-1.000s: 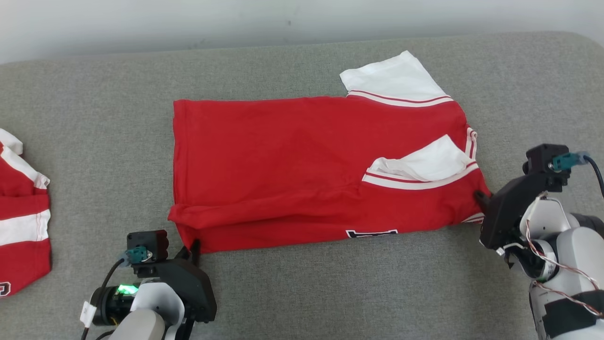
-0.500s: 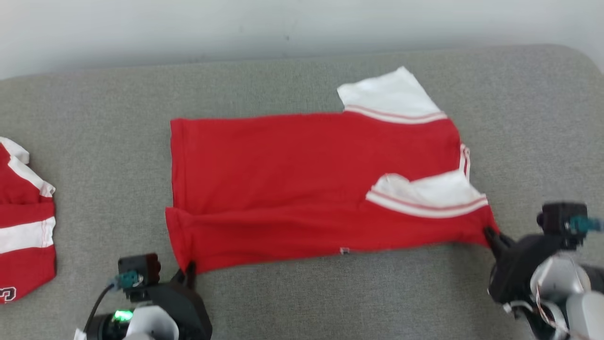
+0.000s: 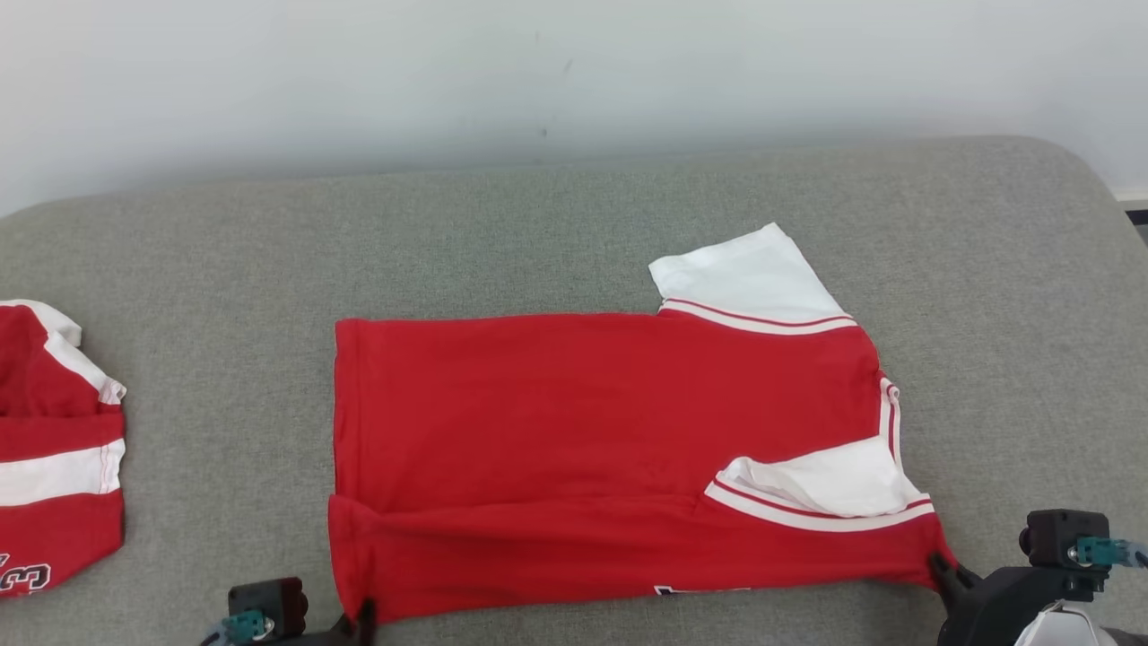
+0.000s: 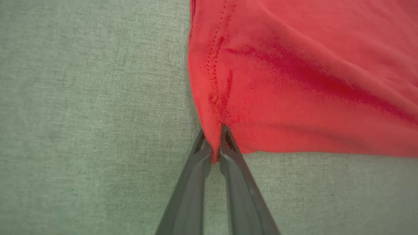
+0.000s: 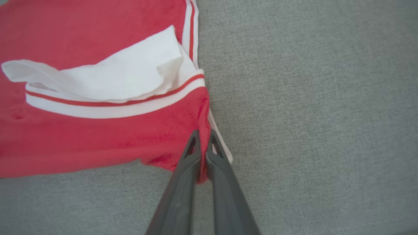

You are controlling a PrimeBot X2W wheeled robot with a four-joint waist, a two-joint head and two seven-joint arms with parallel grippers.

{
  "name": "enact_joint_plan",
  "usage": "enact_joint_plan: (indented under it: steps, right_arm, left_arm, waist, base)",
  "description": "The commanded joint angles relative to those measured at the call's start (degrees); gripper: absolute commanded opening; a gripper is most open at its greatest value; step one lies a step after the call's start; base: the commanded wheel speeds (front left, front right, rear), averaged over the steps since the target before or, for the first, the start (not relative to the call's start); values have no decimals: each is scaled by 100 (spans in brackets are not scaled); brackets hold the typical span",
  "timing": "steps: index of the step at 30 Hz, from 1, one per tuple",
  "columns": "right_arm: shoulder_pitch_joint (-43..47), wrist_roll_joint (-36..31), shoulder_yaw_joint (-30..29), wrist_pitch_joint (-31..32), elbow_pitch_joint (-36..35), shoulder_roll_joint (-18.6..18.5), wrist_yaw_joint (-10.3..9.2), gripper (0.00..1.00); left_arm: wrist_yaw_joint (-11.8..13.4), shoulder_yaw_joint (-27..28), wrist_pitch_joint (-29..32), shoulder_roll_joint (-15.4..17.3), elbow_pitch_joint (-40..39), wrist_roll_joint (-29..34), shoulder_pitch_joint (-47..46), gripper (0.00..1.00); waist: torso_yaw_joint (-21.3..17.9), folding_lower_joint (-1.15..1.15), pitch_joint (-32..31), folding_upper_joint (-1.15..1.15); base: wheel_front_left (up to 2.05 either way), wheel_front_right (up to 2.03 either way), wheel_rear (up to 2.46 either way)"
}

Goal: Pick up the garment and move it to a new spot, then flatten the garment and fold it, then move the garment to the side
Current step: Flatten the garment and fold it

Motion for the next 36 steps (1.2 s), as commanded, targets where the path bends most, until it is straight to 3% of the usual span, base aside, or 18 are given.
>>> enact_joint_plan:
  steps: [1,2,11,21,28,36]
  right_arm:
    - [72,-66,-41,-41,30,19,3,100]
    - [90,-95,-53,-32,70,38,3,100]
    - [-78,-86,-131,-104,-16,126,3,100]
    - [-1268,-117,17,394,-178,-354,3,100]
    - [-2839,-106,355,1058,576,-600,3,100]
    - [-4425,-179,802,912,1780,-552,3,100]
  left_arm:
    - [56,-16,42,59,-6,-4,160,90]
    - [71,-25,62,82,-46,21,181,100]
    - [222,89,60,230,-462,-36,387,100]
    - [213,255,766,619,-882,-125,-452,100]
    - [8,185,1695,574,-422,-324,-1878,100]
    - [-249,-24,2087,539,483,-93,-3259,100]
  waist:
    - [-14,0,-42,0]
    - [-15,0,-59,0]
    - [8,0,-215,0]
    - [91,0,-34,0]
    - [169,0,460,0]
    - [58,0,1073,0]
  base:
    - [0,0,0]
    - [0,0,0]
    - [0,0,0]
    - [0,0,0]
    - [0,0,0]
    - [0,0,0]
